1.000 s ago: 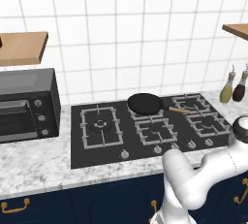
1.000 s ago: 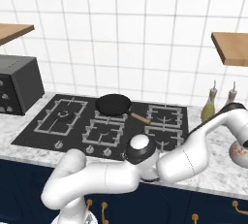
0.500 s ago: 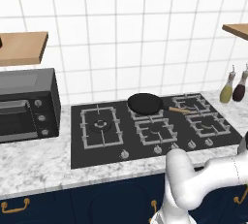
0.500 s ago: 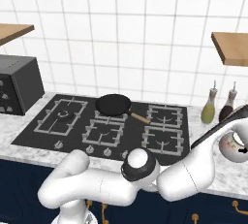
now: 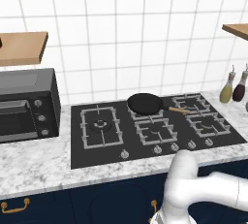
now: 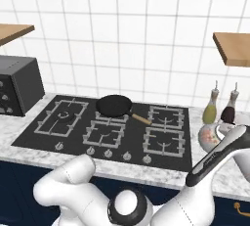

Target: Pick the kettle from the counter and place it on a stove burner. Then turn the burner on.

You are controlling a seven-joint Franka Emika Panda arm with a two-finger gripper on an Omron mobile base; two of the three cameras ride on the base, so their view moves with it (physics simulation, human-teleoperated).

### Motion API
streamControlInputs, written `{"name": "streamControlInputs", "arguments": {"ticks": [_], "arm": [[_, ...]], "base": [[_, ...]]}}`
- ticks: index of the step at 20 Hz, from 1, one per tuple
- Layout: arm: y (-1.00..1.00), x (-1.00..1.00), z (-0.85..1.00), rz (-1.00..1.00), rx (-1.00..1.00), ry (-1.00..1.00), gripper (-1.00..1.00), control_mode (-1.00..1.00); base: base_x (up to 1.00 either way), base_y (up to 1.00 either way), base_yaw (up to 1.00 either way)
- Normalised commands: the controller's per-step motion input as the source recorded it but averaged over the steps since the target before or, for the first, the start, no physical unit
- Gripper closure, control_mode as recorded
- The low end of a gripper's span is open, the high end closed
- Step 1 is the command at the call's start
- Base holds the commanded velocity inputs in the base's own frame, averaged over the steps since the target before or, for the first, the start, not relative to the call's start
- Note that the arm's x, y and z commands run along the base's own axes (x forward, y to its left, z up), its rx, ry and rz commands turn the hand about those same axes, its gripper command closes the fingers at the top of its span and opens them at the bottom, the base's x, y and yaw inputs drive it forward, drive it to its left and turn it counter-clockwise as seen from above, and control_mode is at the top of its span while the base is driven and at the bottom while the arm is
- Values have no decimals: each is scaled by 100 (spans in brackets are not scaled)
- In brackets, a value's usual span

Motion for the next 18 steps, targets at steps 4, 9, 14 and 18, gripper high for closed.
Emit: {"name": "streamControlInputs", "arguments": {"ticks": [4,9,14,18], "arm": [[100,1,30,0,0,-1,100,-100],[100,0,77,0,0,3,100,-100],[100,0,97,0,1,10,100,-100],[100,0,58,0,0,7,100,-100]], "base": [[0,0,0],[0,0,0],[0,0,0],[0,0,0]]}}
